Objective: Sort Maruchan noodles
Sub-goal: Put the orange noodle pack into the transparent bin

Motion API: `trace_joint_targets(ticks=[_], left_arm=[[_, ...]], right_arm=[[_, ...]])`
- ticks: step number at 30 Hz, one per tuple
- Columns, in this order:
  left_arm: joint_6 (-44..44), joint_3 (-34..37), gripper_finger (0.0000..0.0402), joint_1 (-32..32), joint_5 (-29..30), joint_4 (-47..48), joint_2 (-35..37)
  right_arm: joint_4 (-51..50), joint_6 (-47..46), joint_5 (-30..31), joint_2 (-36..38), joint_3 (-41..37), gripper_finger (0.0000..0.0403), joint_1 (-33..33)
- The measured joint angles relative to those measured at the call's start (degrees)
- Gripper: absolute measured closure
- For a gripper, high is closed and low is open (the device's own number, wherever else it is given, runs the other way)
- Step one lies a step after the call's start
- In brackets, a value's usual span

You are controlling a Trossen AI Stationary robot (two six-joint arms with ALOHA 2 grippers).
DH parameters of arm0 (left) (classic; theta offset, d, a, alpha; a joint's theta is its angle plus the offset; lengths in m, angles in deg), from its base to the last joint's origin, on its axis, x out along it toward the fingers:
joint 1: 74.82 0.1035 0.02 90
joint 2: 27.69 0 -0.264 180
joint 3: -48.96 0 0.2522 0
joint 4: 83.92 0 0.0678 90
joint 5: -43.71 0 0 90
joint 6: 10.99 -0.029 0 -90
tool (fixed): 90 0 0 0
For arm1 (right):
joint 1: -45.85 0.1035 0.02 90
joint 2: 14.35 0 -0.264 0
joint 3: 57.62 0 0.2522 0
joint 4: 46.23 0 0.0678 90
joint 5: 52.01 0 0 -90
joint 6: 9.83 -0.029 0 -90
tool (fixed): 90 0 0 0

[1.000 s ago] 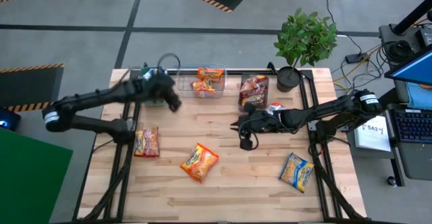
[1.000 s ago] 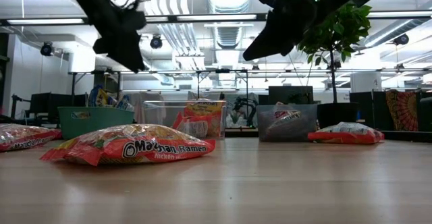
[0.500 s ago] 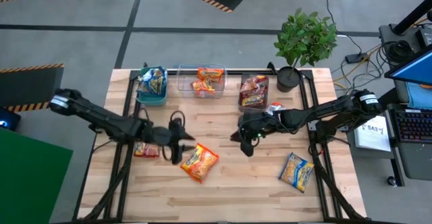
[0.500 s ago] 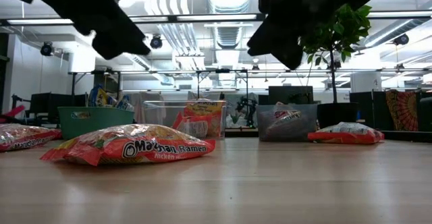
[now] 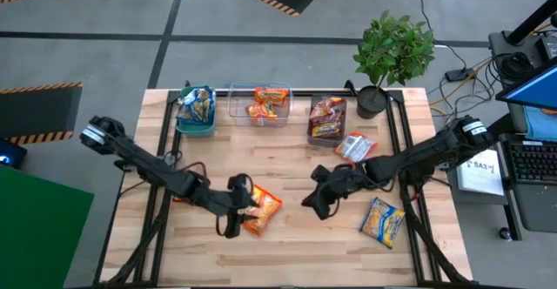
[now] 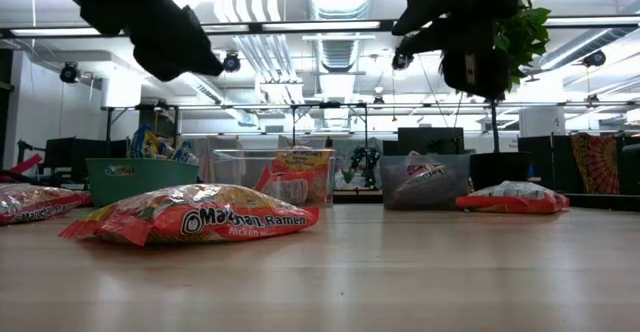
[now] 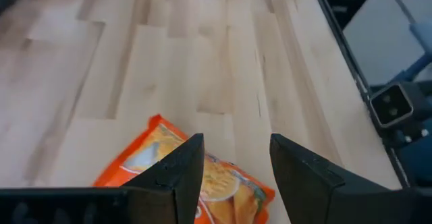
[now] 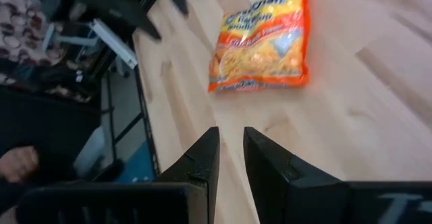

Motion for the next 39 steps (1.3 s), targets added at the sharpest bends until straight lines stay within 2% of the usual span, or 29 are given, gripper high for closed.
trace_joint_targets(ticks=[3, 7, 11, 18, 24, 31, 39], left_arm=[[0.6, -1.1, 0.0248, -0.6, -1.2, 0.4, -2.7], [2.2, -2.0, 0.0248, -1.5, -2.6, 0.9, -5.7], [3.6, -1.7, 0.0248, -2.4, -2.6, 1.1, -7.8], [6.4, 0.1, 0.0249, -3.7, -2.7, 1.6, -9.7], [9.4, 3.0, 0.0272, -3.8, -2.4, 1.6, -9.6], [12.3, 5.8, 0.0306, -3.9, -1.9, 1.4, -9.5], [15.2, 7.8, 0.0332, -3.9, -1.1, 0.7, -9.4]], right_arm=[[0.0, 0.2, 3.2, 0.0, 0.0, 0.0344, 1.2], [0.0, 0.0, 4.6, 0.0, 0.0, 0.0344, 1.8], [0.0, -5.1, 5.4, -0.9, 0.0, 0.0335, 1.2], [2.9, -6.3, 5.8, -7.7, 0.0, 0.0267, 0.7], [8.4, -6.2, 4.8, -13.1, 0.0, 0.0212, -2.1], [12.4, -7.4, 3.2, -18.6, 0.9, 0.0172, -4.2], [12.4, -3.0, 1.7, -26.3, 9.2, 0.0137, -6.4]])
